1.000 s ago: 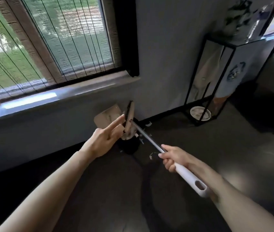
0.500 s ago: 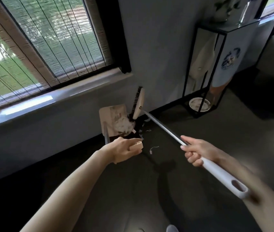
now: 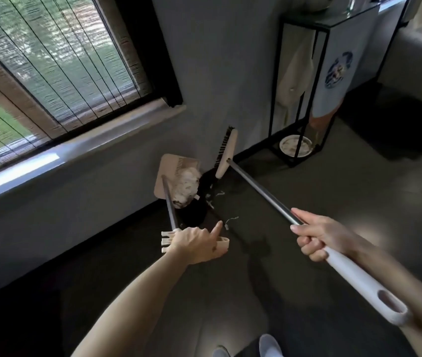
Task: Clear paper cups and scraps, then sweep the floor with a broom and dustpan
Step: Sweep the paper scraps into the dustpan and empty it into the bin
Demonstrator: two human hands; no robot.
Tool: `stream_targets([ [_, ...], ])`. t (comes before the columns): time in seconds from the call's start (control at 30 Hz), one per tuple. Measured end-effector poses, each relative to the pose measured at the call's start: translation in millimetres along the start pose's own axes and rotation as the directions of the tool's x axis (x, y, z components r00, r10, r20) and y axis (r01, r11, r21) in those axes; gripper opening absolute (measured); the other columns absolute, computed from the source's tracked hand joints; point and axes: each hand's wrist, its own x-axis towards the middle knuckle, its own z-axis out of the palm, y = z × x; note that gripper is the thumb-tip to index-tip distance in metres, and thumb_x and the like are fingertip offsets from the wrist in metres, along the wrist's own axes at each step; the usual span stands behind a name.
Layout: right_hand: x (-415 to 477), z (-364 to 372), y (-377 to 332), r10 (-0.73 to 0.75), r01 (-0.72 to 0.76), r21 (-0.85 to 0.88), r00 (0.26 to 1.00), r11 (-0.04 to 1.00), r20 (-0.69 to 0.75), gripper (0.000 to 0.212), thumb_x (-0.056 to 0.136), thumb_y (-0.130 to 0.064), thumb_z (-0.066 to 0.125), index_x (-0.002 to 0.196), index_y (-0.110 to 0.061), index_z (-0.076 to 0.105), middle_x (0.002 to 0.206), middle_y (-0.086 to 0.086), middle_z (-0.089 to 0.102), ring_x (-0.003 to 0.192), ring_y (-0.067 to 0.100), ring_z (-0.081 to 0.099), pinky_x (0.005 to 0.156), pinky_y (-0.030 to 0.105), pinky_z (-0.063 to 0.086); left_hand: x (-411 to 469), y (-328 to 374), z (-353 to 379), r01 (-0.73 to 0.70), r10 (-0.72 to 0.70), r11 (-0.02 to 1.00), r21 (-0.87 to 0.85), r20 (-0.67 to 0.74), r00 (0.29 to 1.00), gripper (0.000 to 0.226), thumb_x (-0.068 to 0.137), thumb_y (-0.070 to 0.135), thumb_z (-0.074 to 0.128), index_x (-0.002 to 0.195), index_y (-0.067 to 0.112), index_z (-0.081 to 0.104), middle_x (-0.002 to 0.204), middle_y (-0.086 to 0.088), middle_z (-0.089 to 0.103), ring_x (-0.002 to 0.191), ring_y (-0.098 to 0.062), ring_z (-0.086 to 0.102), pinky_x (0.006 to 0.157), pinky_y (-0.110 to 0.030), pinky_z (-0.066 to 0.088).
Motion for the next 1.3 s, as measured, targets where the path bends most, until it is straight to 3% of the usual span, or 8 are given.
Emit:
stream_targets([
  [0.23,4.8,-2.5,7.2,0.035,-0.035,0.03,0.999,0.999,0.016,0.066,0.096,-0.003,0.048,0.151,-0.028,0.02,0.049,0.002,0.044,0.033,0.003,0.037,0.028,0.016,0.033,-3.4,-17.0,-16.7,-0.055,0.06,0.994,0.092,-0.049,0.997,0.071,0.096,0.059,0.028,0.153,0.028,-0.001,0.098,-0.006,0.07,0.087,-0.03,0.067,0.055,-0.033,0.036],
  [0.4,10.2,0.1,10.8,0.048,-0.049,0.034,0.999,0.998,0.021,0.066,0.097,-0.003,0.046,0.151,-0.029,0.019,0.047,0.002,0.043,0.032,0.004,0.036,0.028,0.016,0.033,-7.9,-24.3,-23.1,-0.025,0.034,0.989,0.144,-0.056,0.998,0.065,0.097,0.049,0.033,0.153,0.024,0.011,0.1,-0.007,0.069,0.088,-0.029,0.067,0.059,-0.035,0.044],
  [0.53,12.7,1.9,12.2,0.047,-0.048,0.027,0.999,0.998,0.024,0.066,0.098,-0.003,0.046,0.151,-0.03,0.018,0.047,0.001,0.042,0.032,0.004,0.035,0.029,0.014,0.033,-17.1,-27.3,-19.1,-0.044,0.058,0.979,0.2,-0.068,0.996,0.059,0.096,0.045,0.033,0.149,0.02,0.024,0.102,-0.007,0.07,0.088,-0.03,0.067,0.056,-0.034,0.039],
  [0.8,17.0,11.2,7.3,0.046,-0.049,0.056,0.998,0.997,0.05,0.067,0.097,-0.003,0.046,0.151,-0.03,0.018,0.046,0.001,0.043,0.031,0.003,0.036,0.027,0.015,0.033,-37.9,-45.5,-24.4,-0.038,0.072,0.962,0.272,-0.118,0.99,0.057,0.096,0.048,0.03,0.148,0.022,0.027,0.101,-0.003,0.07,0.087,-0.029,0.068,0.055,-0.032,0.037],
  [1.03,17.2,6.7,9.4,0.052,-0.052,0.027,0.998,0.998,0.031,0.067,0.097,-0.003,0.047,0.151,-0.03,0.019,0.047,0.001,0.043,0.031,0.003,0.036,0.028,0.016,0.033,-37.7,-21.1,-12.6,-0.118,0.134,0.946,0.303,-0.034,0.99,0.047,0.096,0.043,0.037,0.134,0.016,0.044,0.103,-0.004,0.07,0.09,-0.029,0.068,0.057,-0.033,0.036],
  [1.13,19.8,11.0,14.6,0.049,-0.049,0.01,0.999,0.999,0.024,0.068,0.097,-0.002,0.049,0.152,-0.03,0.018,0.048,0.002,0.044,0.032,0.004,0.037,0.029,0.016,0.034,-29.0,4.7,-5.3,-0.12,0.116,0.97,0.212,0.028,0.993,0.048,0.098,0.038,0.037,0.138,0.013,0.039,0.107,-0.009,0.069,0.095,-0.031,0.067,0.06,-0.033,0.037],
  [1.3,20.7,15.3,14.3,0.058,-0.058,0.017,0.998,0.998,0.022,0.067,0.098,-0.003,0.047,0.152,-0.027,0.017,0.046,0.001,0.042,0.031,0.003,0.036,0.029,0.016,0.034,-31.7,8.6,-7.3,-0.149,0.146,0.952,0.267,0.031,0.989,0.051,0.098,0.036,0.036,0.142,0.01,0.032,0.108,-0.01,0.069,0.094,-0.034,0.067,0.062,-0.037,0.039],
])
